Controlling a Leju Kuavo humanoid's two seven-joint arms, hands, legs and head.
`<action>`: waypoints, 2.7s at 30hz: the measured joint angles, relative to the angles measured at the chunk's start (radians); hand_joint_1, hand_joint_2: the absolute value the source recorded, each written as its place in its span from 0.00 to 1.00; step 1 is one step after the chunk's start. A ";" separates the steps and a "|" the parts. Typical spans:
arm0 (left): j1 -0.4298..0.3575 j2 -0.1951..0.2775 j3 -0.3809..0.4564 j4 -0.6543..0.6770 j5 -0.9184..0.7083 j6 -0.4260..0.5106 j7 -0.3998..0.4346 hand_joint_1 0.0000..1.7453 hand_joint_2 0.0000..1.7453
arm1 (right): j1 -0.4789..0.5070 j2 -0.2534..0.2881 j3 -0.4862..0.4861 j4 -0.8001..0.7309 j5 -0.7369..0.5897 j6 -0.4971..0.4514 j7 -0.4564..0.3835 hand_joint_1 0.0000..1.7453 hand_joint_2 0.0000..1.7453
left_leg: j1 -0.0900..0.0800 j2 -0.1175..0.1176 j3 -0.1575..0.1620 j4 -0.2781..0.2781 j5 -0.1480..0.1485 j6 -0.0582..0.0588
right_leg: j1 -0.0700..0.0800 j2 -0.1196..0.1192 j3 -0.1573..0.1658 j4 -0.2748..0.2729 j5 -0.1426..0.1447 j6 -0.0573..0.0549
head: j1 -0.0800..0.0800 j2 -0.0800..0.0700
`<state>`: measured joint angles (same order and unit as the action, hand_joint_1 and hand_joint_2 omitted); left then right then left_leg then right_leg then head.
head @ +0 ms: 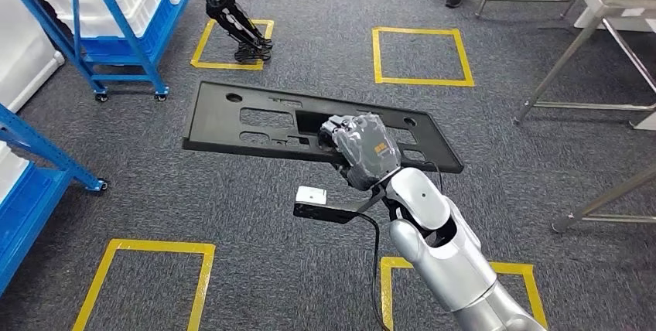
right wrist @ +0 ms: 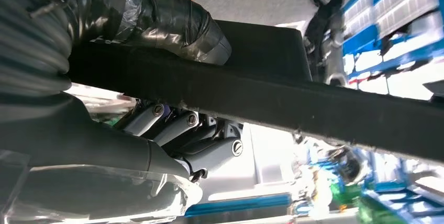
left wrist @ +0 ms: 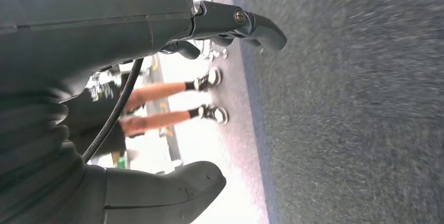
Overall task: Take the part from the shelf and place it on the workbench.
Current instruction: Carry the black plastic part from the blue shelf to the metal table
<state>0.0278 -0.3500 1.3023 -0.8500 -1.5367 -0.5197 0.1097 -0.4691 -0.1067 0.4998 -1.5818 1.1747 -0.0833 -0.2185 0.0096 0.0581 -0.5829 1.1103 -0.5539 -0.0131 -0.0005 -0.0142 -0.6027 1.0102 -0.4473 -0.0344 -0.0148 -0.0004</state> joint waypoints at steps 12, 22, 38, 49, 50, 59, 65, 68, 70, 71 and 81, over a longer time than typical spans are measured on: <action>0.021 -0.001 -0.009 -0.014 -0.033 -0.007 -0.057 0.00 1.00 | 0.037 -0.003 -0.010 -0.026 0.022 -0.004 0.013 0.96 1.00 | 0.011 -0.133 0.007 -0.068 0.073 0.013 | -0.011 0.160 -0.023 0.030 -0.003 0.031 | 0.000 0.000; 0.040 0.000 -0.048 -0.029 -0.033 -0.037 -0.028 0.00 1.00 | 0.054 -0.018 -0.020 -0.039 0.034 0.000 0.013 0.96 1.00 | 0.005 0.009 0.022 -0.092 0.078 0.040 | -0.013 -0.002 -0.085 0.171 -0.052 0.055 | 0.001 0.000; 0.058 0.022 -0.113 -0.025 -0.032 0.003 -0.066 0.00 1.00 | 0.058 -0.026 -0.044 -0.055 0.024 0.006 0.028 0.96 1.00 | 0.008 -0.091 -0.040 0.036 0.047 0.003 | -0.002 0.106 0.007 0.014 -0.010 0.007 | 0.001 0.000; 0.033 0.061 -0.118 0.049 -0.032 0.052 -0.033 0.00 1.00 | 0.120 -0.095 -0.128 -0.097 -0.007 -0.024 0.011 0.96 1.00 | 0.008 -0.033 0.016 -0.097 0.088 0.047 | -0.009 0.025 -0.138 0.267 -0.127 0.058 | 0.002 0.000; 0.032 0.062 -0.118 0.052 -0.032 0.052 -0.033 0.00 1.00 | 0.124 -0.097 -0.129 -0.097 -0.007 -0.024 0.011 0.96 1.00 | 0.008 -0.017 0.017 -0.096 0.086 0.047 | -0.012 0.022 -0.151 0.291 -0.127 0.061 | 0.002 0.000; 0.005 0.073 -0.093 0.082 -0.032 0.069 -0.016 0.00 1.00 | 0.125 -0.113 -0.146 -0.101 -0.037 -0.025 -0.029 0.96 1.00 | 0.002 0.065 0.045 -0.094 0.059 0.006 | 0.001 -0.030 -0.003 0.003 -0.001 0.033 | 0.002 0.000; 0.009 0.048 -0.060 0.042 -0.032 0.014 0.007 0.00 1.00 | 0.067 -0.061 -0.109 -0.087 -0.015 0.012 0.000 0.96 1.00 | 0.009 -0.052 -0.095 0.189 -0.067 -0.007 | -0.004 0.052 0.004 -0.003 0.003 0.005 | 0.002 0.000; 0.015 0.033 -0.059 0.023 -0.033 0.009 0.000 0.00 1.00 | 0.065 -0.056 -0.101 -0.084 -0.015 0.013 0.008 0.96 1.00 | 0.010 -0.068 -0.073 0.095 0.023 -0.001 | -0.003 0.092 0.005 0.007 -0.002 0.008 | 0.002 0.000; 0.020 0.029 -0.061 0.013 -0.032 0.013 -0.013 0.00 1.00 | 0.065 -0.055 -0.100 -0.084 -0.014 0.012 0.012 0.96 1.00 | 0.012 -0.113 -0.023 -0.024 0.074 0.005 | -0.004 0.117 0.000 0.017 -0.008 0.016 | 0.002 0.000; 0.023 0.027 -0.062 0.009 -0.032 0.015 -0.019 0.00 1.00 | 0.066 -0.055 -0.100 -0.084 -0.014 0.012 0.013 0.96 1.00 | 0.012 -0.129 -0.009 -0.054 0.081 0.008 | -0.005 0.127 -0.003 0.021 -0.009 0.022 | 0.002 0.000; 0.045 0.020 -0.096 -0.021 -0.032 0.016 -0.046 0.00 1.00 | 0.082 -0.058 -0.107 -0.093 -0.004 0.010 0.029 0.96 1.00 | 0.009 -0.016 0.013 -0.096 0.089 0.047 | -0.015 0.019 -0.149 0.287 -0.124 0.074 | 0.003 0.000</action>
<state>0.0723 -0.3304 1.2061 -0.8709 -1.5683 -0.5035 0.0640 -0.3869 -0.1648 0.3929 -1.6747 1.1704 -0.0732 -0.1892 0.0188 0.0421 -0.5694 1.0143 -0.4651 0.0343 -0.0159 0.0045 -0.7516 1.2971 -0.5712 0.0396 -0.0119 -0.0003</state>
